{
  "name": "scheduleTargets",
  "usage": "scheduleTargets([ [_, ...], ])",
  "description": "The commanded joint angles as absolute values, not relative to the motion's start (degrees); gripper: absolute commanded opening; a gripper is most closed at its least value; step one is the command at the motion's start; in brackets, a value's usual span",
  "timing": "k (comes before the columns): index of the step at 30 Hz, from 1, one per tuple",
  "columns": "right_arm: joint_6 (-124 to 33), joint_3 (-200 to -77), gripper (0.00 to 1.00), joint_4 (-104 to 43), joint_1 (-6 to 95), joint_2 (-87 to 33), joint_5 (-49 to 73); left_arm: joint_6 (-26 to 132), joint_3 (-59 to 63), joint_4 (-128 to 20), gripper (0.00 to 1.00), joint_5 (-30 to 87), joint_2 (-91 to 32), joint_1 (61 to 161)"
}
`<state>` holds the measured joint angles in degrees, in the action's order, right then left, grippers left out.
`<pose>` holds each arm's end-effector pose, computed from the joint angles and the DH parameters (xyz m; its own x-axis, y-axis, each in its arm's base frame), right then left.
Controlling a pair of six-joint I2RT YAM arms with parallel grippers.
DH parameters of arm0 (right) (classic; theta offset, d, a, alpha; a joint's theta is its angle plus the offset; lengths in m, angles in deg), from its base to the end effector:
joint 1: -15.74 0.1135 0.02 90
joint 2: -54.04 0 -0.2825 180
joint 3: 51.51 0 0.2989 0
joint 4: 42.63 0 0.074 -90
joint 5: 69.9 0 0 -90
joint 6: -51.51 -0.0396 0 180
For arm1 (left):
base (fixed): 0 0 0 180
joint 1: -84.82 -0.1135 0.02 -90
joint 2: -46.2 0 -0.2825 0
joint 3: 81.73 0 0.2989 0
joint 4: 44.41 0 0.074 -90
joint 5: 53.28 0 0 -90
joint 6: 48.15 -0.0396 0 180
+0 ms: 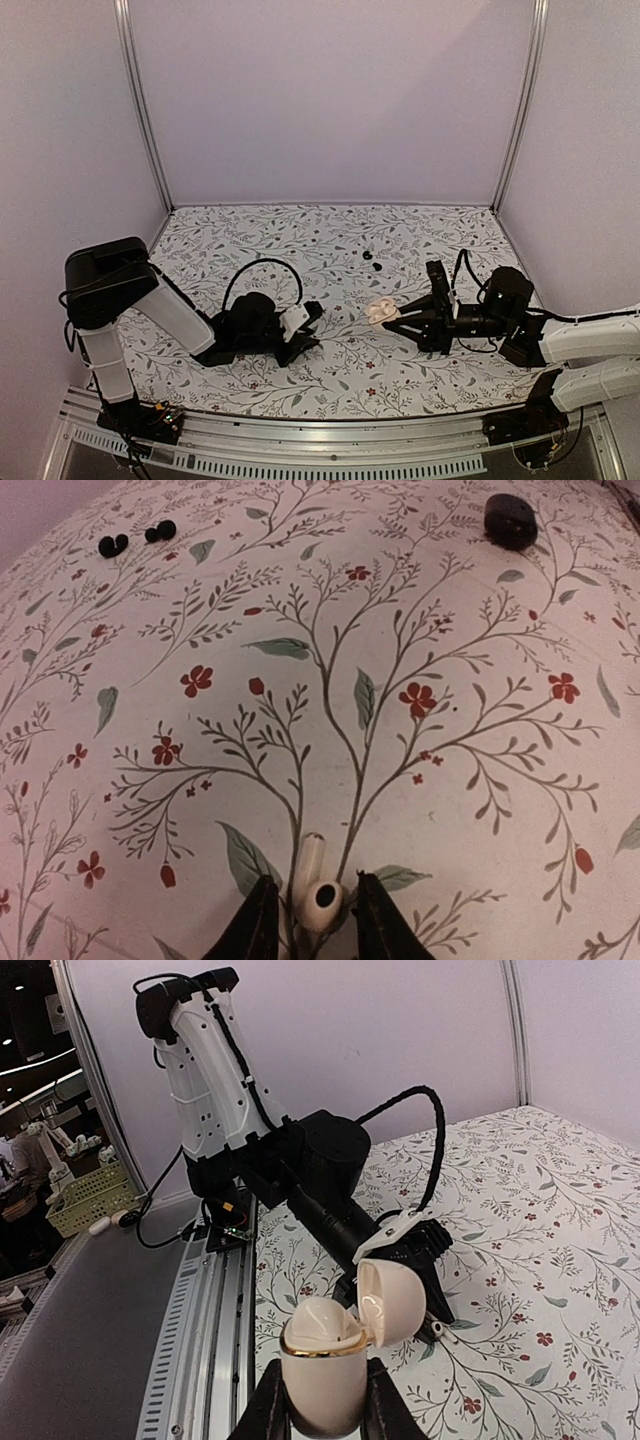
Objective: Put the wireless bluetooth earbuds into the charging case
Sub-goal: Pick up the left earbud from the center of the board.
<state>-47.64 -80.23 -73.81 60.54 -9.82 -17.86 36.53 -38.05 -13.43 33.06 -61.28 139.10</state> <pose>0.1566 0.1899 0.1878 -0.2060 -0.0278 -0.9782 -0.9706 0.1332 0.2006 0.1919 -0.2712 0.0532 -0.2370 0.4881 -0.8400 0.8673 0.4960 0.0435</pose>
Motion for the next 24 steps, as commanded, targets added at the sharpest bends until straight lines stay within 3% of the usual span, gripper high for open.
scheduleTargets([
  [1,-47.2,-79.7,0.0,-73.5,60.0,-8.7,-17.4,36.8,-37.8,-13.6,0.25,32.1,-64.1,138.0],
  [11,-46.9,-79.6,0.0,-73.0,59.9,-8.2,-17.5,37.6,-38.2,-16.4,0.13,32.5,-62.1,137.7],
  [15,-46.0,-79.8,0.0,-72.9,59.9,-8.6,-18.3,37.9,-36.9,-22.2,0.07,33.2,-58.5,138.4],
  [24,-38.2,-81.2,0.0,-70.3,60.0,-9.2,-25.4,33.1,-31.7,-44.3,0.04,36.4,-41.4,144.6],
])
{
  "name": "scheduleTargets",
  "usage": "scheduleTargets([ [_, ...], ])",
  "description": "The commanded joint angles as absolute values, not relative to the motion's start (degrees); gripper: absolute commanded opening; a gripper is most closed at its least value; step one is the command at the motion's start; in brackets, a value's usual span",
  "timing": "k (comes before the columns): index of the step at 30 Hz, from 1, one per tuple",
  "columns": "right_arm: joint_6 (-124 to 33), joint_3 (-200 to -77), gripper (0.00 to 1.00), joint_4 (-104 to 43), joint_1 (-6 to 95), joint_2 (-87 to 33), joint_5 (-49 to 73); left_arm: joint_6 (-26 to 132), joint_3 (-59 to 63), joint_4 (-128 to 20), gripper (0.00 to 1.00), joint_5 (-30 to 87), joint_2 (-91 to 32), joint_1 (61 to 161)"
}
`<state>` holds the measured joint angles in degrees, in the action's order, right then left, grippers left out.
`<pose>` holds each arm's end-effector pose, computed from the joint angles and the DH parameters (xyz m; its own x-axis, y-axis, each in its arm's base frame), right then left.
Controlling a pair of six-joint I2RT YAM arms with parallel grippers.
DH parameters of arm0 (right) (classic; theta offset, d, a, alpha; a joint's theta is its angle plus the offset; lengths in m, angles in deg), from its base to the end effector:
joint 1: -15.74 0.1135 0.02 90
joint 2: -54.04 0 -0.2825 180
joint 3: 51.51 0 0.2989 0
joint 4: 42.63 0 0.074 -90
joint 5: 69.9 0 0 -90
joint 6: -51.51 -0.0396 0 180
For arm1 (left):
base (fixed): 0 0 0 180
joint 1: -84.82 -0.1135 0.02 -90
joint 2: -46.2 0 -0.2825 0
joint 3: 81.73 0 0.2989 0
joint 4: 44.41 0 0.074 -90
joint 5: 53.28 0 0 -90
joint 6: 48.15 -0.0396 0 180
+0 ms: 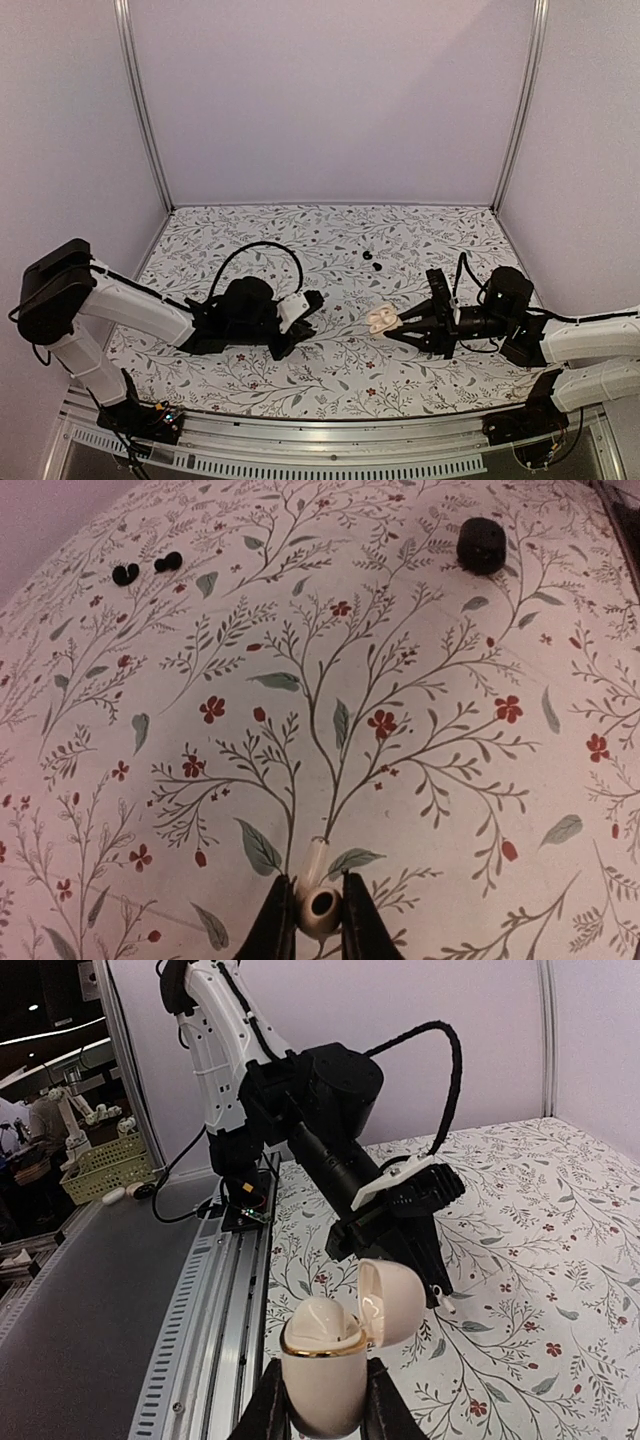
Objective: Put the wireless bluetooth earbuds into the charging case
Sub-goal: Pick up the left earbud from the center of the board.
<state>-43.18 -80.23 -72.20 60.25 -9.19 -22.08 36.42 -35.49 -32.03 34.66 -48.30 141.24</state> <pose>0.1540 0.1886 0.1875 -0.1427 -0.0553 -0.9882 -0.9882 0.0642 0.1391 0.1831 -0.2784 0.1055 -0.2424 0.5361 -0.8086 0.8756 0.4799 0.0557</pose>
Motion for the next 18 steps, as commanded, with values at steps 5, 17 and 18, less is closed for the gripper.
scheduleTargets([
  [5,-34.6,-81.0,0.0,-69.2,60.4,-7.6,-25.8,28.5,-28.3,-58.3,0.03,35.0,-31.2,148.7],
  [17,-31.3,-81.9,0.0,-67.8,62.9,-6.9,-24.4,22.1,-15.3,-73.2,0.03,36.6,-28.9,160.5],
  [18,-31.3,-82.2,0.0,-67.6,63.0,-7.2,-24.3,21.9,-14.5,-73.3,0.03,37.4,-29.4,160.9],
])
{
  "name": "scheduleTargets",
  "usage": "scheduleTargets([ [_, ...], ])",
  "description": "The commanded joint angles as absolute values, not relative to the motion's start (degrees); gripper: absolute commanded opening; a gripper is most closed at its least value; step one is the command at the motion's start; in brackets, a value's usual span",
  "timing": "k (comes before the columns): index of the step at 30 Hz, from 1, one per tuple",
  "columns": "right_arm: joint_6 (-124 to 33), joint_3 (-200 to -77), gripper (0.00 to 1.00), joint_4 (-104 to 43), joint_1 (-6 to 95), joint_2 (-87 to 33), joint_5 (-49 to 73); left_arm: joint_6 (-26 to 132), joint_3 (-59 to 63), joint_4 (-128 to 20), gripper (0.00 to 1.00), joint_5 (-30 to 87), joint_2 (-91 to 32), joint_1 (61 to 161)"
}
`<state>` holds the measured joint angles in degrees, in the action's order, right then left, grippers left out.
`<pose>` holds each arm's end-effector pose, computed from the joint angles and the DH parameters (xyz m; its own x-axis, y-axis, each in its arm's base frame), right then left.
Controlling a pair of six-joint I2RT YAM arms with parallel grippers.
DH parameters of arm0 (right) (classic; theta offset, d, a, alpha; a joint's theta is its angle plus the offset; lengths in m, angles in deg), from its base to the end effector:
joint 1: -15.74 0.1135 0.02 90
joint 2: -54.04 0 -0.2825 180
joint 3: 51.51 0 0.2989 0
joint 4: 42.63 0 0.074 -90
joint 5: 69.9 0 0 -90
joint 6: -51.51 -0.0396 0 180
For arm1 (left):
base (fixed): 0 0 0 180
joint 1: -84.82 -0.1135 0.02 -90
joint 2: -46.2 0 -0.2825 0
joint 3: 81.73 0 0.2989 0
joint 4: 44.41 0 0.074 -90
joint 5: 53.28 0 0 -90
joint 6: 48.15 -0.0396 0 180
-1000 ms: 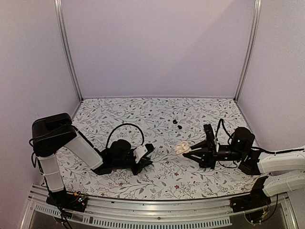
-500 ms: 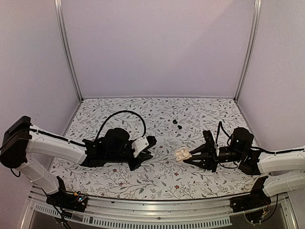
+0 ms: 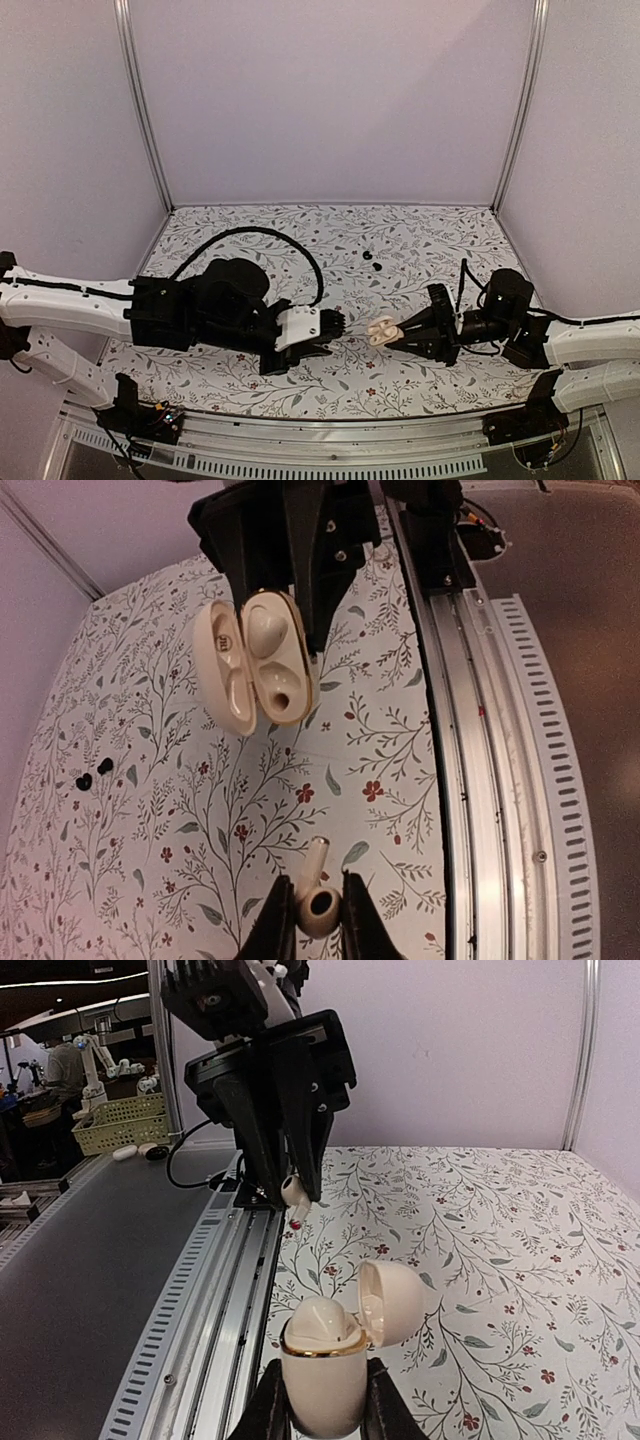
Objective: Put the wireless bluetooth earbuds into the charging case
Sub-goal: Pick up the left earbud from the center of the board, then insert the left earbud into the left side groove of the charging case.
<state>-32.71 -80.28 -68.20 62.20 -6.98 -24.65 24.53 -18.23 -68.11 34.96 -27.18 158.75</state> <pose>0.1433 0.1913 0.1893 0.0206 -0.0821 -0.9964 -0.9995 -0.0261 -0.0185 0.0897 -0.3158 0.2701 0.1419 0.5824 -0.8004 0.9693 0.0824 0.2318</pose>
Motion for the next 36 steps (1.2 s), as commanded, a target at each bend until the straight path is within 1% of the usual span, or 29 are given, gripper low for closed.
scheduleTargets([
  [1,-31.3,-82.6,0.0,-67.4,63.2,-7.5,-24.1,21.8,-13.6,-73.6,0.03,38.3,-29.9,161.0],
  [7,-31.7,-84.1,0.0,-65.9,64.2,-10.4,-22.2,21.6,-11.0,-74.5,0.03,39.5,-31.6,161.4],
  [22,-33.8,-87.0,0.0,-65.3,66.3,-16.2,-23.5,19.1,-7.5,-77.9,0.04,40.8,-35.2,161.5],
  [36,-36.4,-87.2,0.0,-68.3,66.7,-19.1,-24.8,17.4,-5.2,-79.4,0.03,41.6,-38.5,162.1],
])
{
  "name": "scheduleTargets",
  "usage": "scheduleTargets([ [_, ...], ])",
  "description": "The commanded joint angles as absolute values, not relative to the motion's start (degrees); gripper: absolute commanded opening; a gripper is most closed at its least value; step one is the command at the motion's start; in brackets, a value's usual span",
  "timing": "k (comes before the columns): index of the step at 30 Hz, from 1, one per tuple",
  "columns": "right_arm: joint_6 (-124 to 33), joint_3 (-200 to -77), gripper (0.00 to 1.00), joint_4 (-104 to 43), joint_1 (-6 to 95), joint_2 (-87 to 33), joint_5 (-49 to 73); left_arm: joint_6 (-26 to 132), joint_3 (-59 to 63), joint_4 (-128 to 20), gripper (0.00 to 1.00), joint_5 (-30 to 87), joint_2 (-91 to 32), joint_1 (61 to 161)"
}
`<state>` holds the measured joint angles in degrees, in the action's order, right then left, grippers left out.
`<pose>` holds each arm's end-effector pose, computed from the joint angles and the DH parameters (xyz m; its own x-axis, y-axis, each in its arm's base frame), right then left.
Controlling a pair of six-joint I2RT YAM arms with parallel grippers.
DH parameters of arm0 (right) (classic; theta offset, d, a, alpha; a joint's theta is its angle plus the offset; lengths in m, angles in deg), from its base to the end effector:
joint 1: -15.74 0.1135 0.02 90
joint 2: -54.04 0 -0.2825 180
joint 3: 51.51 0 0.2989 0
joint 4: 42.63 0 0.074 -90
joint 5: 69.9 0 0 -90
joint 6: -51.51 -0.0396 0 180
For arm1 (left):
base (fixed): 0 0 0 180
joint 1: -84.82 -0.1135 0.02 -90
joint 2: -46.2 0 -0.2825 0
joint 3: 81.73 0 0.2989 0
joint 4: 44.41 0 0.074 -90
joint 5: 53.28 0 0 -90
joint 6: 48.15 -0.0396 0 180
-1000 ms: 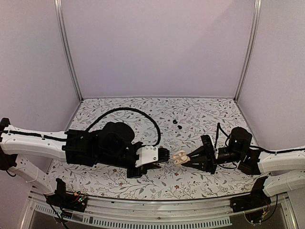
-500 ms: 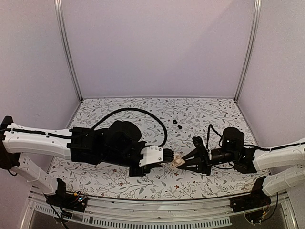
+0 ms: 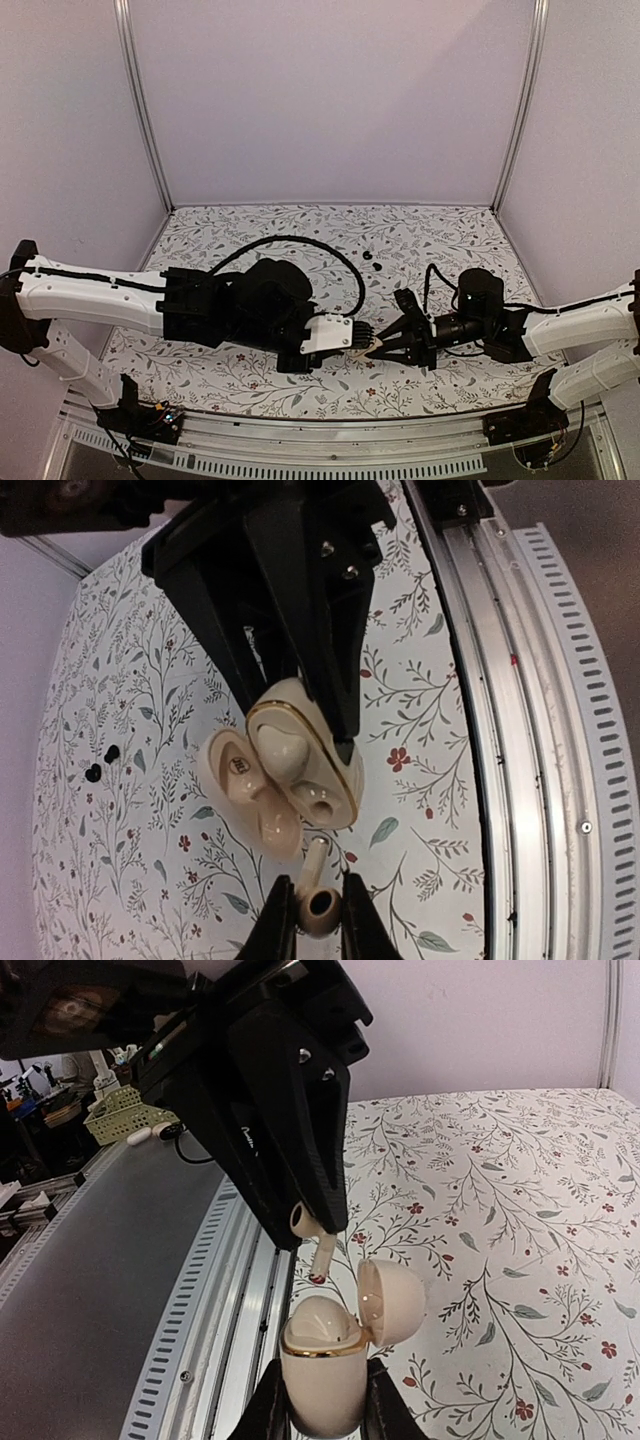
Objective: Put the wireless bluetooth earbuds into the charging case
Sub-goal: Insert the left earbud into the left side groove of the charging case.
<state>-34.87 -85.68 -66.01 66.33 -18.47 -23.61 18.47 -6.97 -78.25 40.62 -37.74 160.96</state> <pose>0.1494 0.2250 0.1710 -0.1015 -0.1955 -0.9754 -0.9907 -0.0694 0.1170 0.0908 -0.3569 0.2693 0.2296 0.7220 -0.6527 0.9430 0.0008 0.3327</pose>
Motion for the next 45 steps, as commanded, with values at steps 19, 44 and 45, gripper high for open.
scheduleTargets([
  [19,-37.2,-87.3,0.0,-68.8,67.3,-20.8,-25.2,17.2,-4.3,-80.6,0.03,44.0,-41.0,162.5],
  [44,-37.3,-87.7,0.0,-68.6,67.4,-20.7,-24.9,16.3,-2.3,-81.8,0.02,44.1,-43.1,163.6],
  [45,-37.3,-87.7,0.0,-68.6,67.4,-20.7,-25.0,16.1,-2.1,-82.4,0.02,44.6,-43.4,163.7],
])
